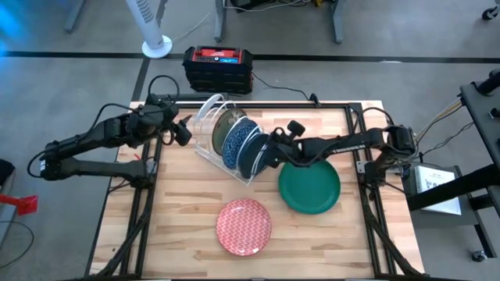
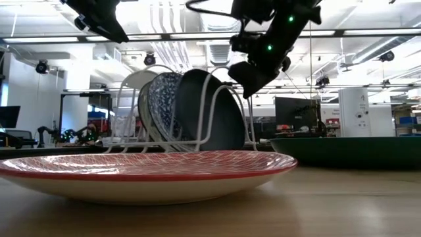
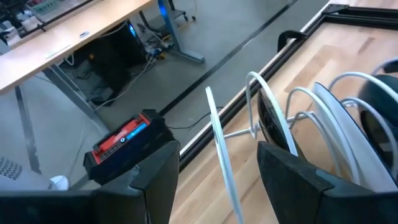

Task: Sort dishes
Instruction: Adjust the dish rack

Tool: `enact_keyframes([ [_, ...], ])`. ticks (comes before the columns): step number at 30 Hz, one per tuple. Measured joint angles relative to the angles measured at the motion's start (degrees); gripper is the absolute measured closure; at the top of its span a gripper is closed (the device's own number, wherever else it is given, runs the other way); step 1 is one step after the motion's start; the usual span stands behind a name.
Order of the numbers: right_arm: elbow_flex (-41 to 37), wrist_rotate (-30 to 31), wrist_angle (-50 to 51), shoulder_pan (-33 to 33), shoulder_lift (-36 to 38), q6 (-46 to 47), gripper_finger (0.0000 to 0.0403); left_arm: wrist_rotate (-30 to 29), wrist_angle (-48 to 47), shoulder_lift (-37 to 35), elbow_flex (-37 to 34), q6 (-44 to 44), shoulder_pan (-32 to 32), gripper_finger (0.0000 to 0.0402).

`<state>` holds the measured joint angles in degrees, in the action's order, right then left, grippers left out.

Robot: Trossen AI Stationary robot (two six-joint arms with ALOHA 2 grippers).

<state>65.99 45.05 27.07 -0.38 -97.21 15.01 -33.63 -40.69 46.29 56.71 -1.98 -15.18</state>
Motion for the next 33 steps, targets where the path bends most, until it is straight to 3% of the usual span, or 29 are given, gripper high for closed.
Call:
enact_keyframes([
  [15, -0.04, -5.94, -4.26, 11.57, 0.04, -17.46, 0.0403, -0.48, 0.49, 0.5, -0.11, 0.0, 0.0, 0.0196],
  [29, -0.04, -17.83, -11.37, 20.5, 0.04, -29.6, 0.0403, -0.59, 1.39, 0.61, -1.3, 0.02, 0.0, 0.0196],
  [33, -0.04, -20.43, -13.65, 22.27, 0.04, -33.03, 0.0403, -2.96, 3.61, 0.55, -3.11, 0.92, 0.0, 0.0196],
])
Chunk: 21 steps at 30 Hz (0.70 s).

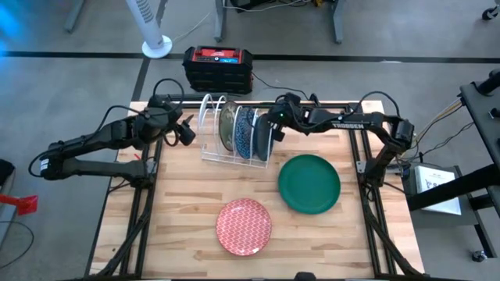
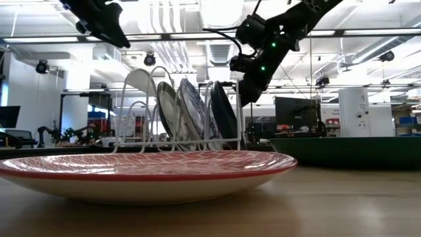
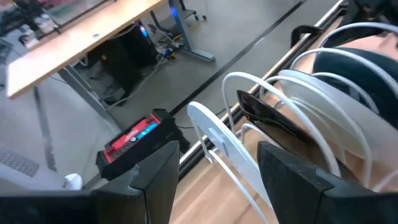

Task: Sort dishes
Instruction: Adjust the dish rack, then put the dark green plate into the dish rack

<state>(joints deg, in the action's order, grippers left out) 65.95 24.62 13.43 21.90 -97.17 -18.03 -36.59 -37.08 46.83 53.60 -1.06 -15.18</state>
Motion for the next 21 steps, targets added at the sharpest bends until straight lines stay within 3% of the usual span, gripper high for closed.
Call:
enact_keyframes([
  [10, -0.28, -0.08, 12.56, 0.67, 1.91, 9.16, 0.0403, -0.41, 3.62, -0.52, -1.13, 2.56, -0.02, 0.0196],
  [17, -1.59, 0.45, 35.2, -3.84, 7.3, 30.15, 0.0403, -0.38, 5.85, -0.92, -1.09, 5.73, -0.02, 0.0196],
  [19, -2.82, -3.72, 40.46, -7.62, 10.82, 37.22, 0.0403, 1.09, 5.88, -1.01, -1.07, 6.95, -0.02, 0.0196],
  [21, -4.39, -12.89, 39.53, -12.51, 14.96, 43.68, 0.0403, 6.26, 6.17, -1.01, -1.07, 7.6, -0.02, 0.0196],
])
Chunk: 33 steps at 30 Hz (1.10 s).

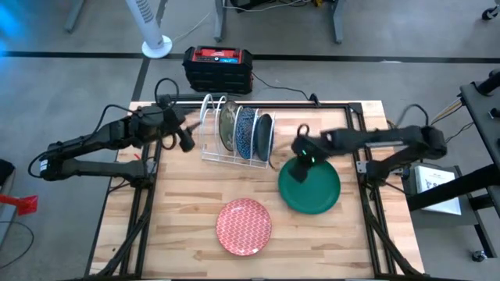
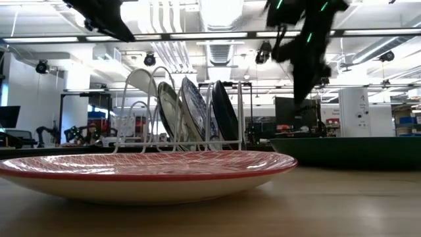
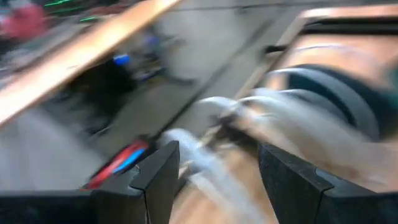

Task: Sort dishes
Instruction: Put the dark green plate into the dish rack

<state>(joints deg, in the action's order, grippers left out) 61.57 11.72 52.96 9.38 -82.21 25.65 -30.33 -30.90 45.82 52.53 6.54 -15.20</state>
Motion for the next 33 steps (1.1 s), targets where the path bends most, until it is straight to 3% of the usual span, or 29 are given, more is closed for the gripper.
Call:
enact_keyframes([
  [2, -1.38, -9.2, -3.96, -5.31, 3.65, 7.21, 0.0403, 7.26, 1.11, 0.0, 0.0, 1.41, 0.0, 0.0196],
  [3, -1.94, -10.62, -6.5, -8.12, 5.23, 11.39, 0.0403, 10.73, 1.87, 0.0, 0.0, 2.24, 0.0, 0.0196],
  [5, -2.74, -9.5, -9.94, -14.09, 7.32, 18.87, 0.0398, 14.65, 3.51, -0.02, 0.0, 4.34, 0.03, 0.0196],
  [7, -3.16, -7.12, -10.91, -19.54, 7.55, 26.0, 0.0385, 14.87, 4.67, -0.14, 0.04, 6.29, 0.02, 0.0196],
  [10, -3.38, -5.15, -14.12, -26.42, 4.12, 33.92, 0.035, 14.84, 5.38, -0.33, 0.04, 8.68, -0.02, 0.0196],
  [13, -1.36, -4.04, -15.83, -30.73, -2.31, 35.39, 0.0308, 14.86, 5.29, -0.48, 0.04, 9.03, 0.01, 0.0196],
  [22, 9.25, -8.17, -4.8, -33.15, -20.21, 36.62, 0.0216, 14.86, 7.48, 0.65, 0.0, 5.39, 0.0, 0.0196],
  [33, 19.82, -8.43, 11.37, -32.45, -29.74, 37.4, 0.0217, 14.91, 8.33, 0.96, -0.38, 4.26, 0.04, 0.0196],
])
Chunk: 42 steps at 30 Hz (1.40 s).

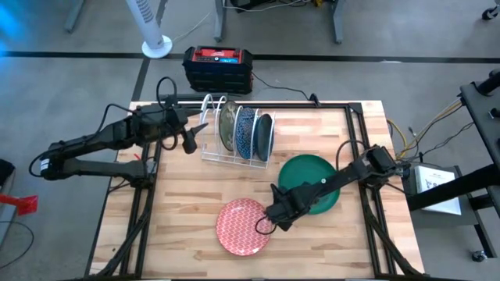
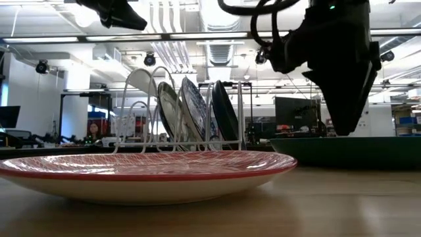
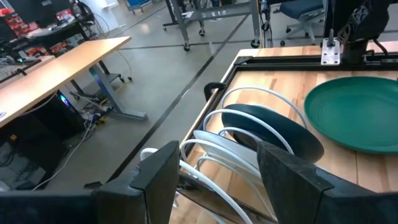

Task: Sort dishes
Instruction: Put the dark green plate into the dish rack

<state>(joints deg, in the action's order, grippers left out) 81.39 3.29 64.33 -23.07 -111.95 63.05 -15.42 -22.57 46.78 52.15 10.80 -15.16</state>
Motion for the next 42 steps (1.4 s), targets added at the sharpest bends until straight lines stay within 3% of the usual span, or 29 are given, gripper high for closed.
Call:
enact_keyframes([
  [9, -1.93, -0.37, -2.51, 2.79, -4.87, -3.04, 0.0236, 0.4, 2.08, 0.07, -1.92, -0.15, 0.0, 0.0196],
  [12, -1.79, -0.95, -4.15, 3.29, -5.98, -4.58, 0.0276, 0.5, 3.24, -0.08, -2.92, 0.11, 0.0, 0.0196],
  [16, -1.49, 0.11, -4.08, 3.0, -6.04, -4.55, 0.037, 0.54, 6.41, -1.59, -4.02, -0.84, 0.22, 0.0196],
  [22, -1.95, 6.75, -1.8, -0.39, -2.16, 0.39, 0.0397, 0.61, 8.92, -7.31, -4.08, -0.69, 0.55, 0.0196],
  [27, -1.92, 21.34, -0.74, -6.61, 6.12, 12.22, 0.0402, 0.65, 8.49, -12.32, -4.08, -0.87, 0.55, 0.0196],
  [30, -1.41, 36.62, -1.97, -10.99, 10.14, 18.55, 0.0402, 1.05, 8.68, -14.07, -4.08, -1.38, 0.55, 0.0196],
  [33, -0.29, 50.66, -4.9, -13.41, 12.32, 17.84, 0.0402, 1.05, 10.07, -15.76, -4.08, -2.11, 0.55, 0.0196],
  [37, 2.89, 66.37, -17.66, -13.91, 12.47, 3.84, 0.0403, 1.06, 12.47, -18.02, -4.08, -2.34, 0.55, 0.0196],
  [42, 2.78, 82.38, -53.52, -11.02, 12.16, -18.25, 0.0403, 1.05, 13.16, -19.66, -4.08, -2.33, 0.55, 0.0196],
])
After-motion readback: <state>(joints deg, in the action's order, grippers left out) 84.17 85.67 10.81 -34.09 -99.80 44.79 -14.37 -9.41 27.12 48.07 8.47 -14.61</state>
